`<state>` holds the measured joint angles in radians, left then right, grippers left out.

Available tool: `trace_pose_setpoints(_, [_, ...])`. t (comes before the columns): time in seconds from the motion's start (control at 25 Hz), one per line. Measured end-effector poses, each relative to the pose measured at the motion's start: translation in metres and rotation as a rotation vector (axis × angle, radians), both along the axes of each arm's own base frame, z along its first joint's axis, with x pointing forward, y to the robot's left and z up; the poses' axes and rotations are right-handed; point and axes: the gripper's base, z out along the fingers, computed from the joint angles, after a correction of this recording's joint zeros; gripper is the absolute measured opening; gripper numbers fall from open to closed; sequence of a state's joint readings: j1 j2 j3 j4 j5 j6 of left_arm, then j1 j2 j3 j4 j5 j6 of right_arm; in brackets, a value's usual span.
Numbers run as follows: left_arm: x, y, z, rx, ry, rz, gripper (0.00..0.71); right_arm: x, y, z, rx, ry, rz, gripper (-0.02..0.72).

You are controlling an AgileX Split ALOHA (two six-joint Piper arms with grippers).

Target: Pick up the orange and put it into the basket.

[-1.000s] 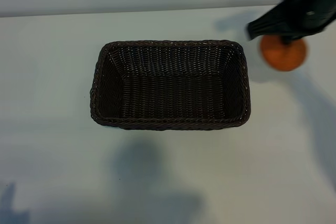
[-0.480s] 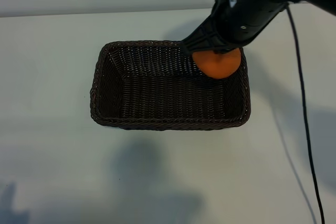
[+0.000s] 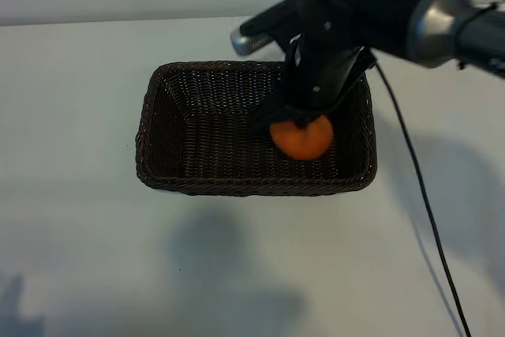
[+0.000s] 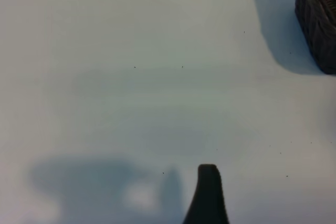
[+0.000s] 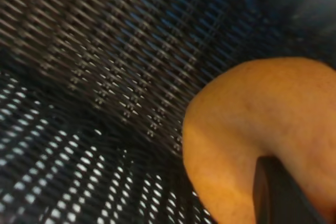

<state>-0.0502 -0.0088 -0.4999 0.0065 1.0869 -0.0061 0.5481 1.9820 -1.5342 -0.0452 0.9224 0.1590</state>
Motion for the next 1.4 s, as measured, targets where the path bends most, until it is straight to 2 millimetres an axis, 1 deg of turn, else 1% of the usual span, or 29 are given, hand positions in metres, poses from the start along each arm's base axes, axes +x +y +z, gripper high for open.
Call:
trace_pose_setpoints(0.12, [0.0, 0.0, 0.0, 0.0, 0.0, 0.0, 0.592, 0.001, 0.006, -0.018, -0.023, 0.029, 0.03, 0.094])
trace_pose_setpoints(0.2, [0.0, 0.0, 0.0, 0.0, 0.0, 0.0, 0.592, 0.001, 0.01, -0.026, -0.03, 0.041, 0.046, 0.094])
trace_pose_setpoints(0.36, [0.0, 0.0, 0.0, 0.0, 0.0, 0.0, 0.592, 0.0, 0.013, -0.028, -0.023, 0.047, 0.05, 0.099])
trace_pose_setpoints(0.44, [0.0, 0.0, 0.0, 0.0, 0.0, 0.0, 0.592, 0.0, 0.013, -0.027, -0.018, 0.048, 0.051, 0.135])
trace_pose_setpoints(0.52, [0.0, 0.0, 0.0, 0.0, 0.0, 0.0, 0.592, 0.0, 0.014, -0.027, -0.016, 0.049, 0.05, 0.219])
trace_pose_setpoints(0.6, [0.0, 0.0, 0.0, 0.0, 0.0, 0.0, 0.592, 0.0, 0.014, -0.027, -0.009, 0.052, 0.046, 0.335])
trace_pose_setpoints(0.68, [0.0, 0.0, 0.0, 0.0, 0.0, 0.0, 0.592, 0.0, 0.015, -0.026, 0.003, 0.056, 0.042, 0.469])
trace_pose_setpoints(0.76, [0.0, 0.0, 0.0, 0.0, 0.0, 0.0, 0.592, 0.0, 0.016, -0.026, 0.009, 0.059, 0.04, 0.568])
trace_pose_setpoints(0.8, [0.0, 0.0, 0.0, 0.0, 0.0, 0.0, 0.592, -0.001, 0.016, -0.026, 0.016, 0.063, 0.036, 0.602])
trace_pose_setpoints(0.84, [0.0, 0.0, 0.0, 0.0, 0.0, 0.0, 0.592, -0.001, 0.017, -0.026, 0.02, 0.068, 0.033, 0.621])
trace_pose_setpoints(0.92, [0.0, 0.0, 0.0, 0.0, 0.0, 0.0, 0.592, -0.002, 0.017, -0.024, 0.032, 0.077, 0.027, 0.626])
trace_pose_setpoints(1.0, [0.0, 0.0, 0.0, 0.0, 0.0, 0.0, 0.592, -0.003, 0.018, -0.017, 0.043, 0.078, 0.025, 0.617])
trace_pose_setpoints(1.12, [0.0, 0.0, 0.0, 0.0, 0.0, 0.0, 0.592, -0.003, 0.018, 0.004, 0.06, 0.056, 0.027, 0.589])
trace_pose_setpoints(1.28, [0.0, 0.0, 0.0, 0.0, 0.0, 0.0, 0.592, 0.001, 0.02, 0.033, 0.072, 0.031, 0.033, 0.58])
trace_pose_setpoints(1.4, [0.0, 0.0, 0.0, 0.0, 0.0, 0.0, 0.592, 0.006, 0.017, 0.052, 0.058, 0.0, 0.028, 0.58])
